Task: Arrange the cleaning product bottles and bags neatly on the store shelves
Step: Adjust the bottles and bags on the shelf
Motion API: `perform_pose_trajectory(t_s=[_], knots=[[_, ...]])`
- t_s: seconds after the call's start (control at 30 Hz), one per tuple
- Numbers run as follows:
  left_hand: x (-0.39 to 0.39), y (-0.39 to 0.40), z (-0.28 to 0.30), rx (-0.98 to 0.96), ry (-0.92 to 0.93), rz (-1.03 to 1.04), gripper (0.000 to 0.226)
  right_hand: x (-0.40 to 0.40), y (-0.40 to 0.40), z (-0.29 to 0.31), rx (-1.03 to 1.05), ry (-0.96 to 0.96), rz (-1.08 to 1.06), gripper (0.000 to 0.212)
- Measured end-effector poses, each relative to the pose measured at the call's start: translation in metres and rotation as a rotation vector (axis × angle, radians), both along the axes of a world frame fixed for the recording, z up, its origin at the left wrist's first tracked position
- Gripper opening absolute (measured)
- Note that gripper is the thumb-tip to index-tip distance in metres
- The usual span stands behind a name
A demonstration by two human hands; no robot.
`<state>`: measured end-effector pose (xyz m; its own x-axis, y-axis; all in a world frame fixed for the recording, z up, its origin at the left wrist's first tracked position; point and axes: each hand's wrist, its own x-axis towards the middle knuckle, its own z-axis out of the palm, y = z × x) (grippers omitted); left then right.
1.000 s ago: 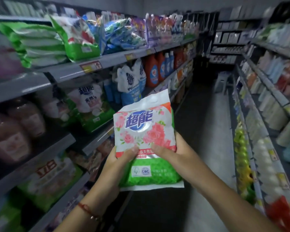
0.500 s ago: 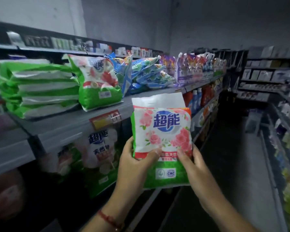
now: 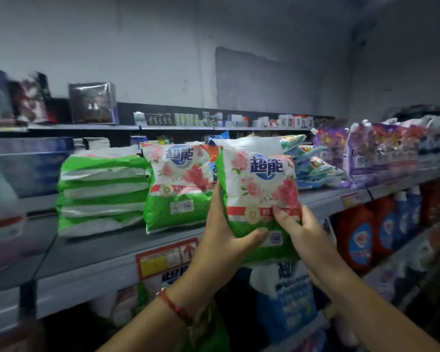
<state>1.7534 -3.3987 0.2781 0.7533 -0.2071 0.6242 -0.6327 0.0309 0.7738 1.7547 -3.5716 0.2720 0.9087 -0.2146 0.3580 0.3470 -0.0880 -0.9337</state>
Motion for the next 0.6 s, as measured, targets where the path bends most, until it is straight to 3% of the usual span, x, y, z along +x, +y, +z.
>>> perform_pose_trajectory(t_s=[0.13, 0.3, 0.5, 0.6], knots=[[0.012, 0.002, 0.008, -0.015, -0.094, 0.158, 0.09, 0.032, 0.002, 0.01, -0.05, -0.049, 0.137, 0.036], [0.005, 0.055, 0.014, -0.105, -0.153, 0.467, 0.08, 0.05, 0.054, 0.024, -0.124, -0.101, 0.434, 0.036], [-0.01, 0.15, 0.031, -0.067, -0.067, 0.741, 0.076, 0.052, 0.142, 0.048, -0.386, -0.142, 0.64, 0.06], [-0.008, 0.189, 0.033, 0.034, 0.004, 0.852, 0.067, 0.049, 0.178, 0.053, -0.563, -0.128, 0.652, 0.089]])
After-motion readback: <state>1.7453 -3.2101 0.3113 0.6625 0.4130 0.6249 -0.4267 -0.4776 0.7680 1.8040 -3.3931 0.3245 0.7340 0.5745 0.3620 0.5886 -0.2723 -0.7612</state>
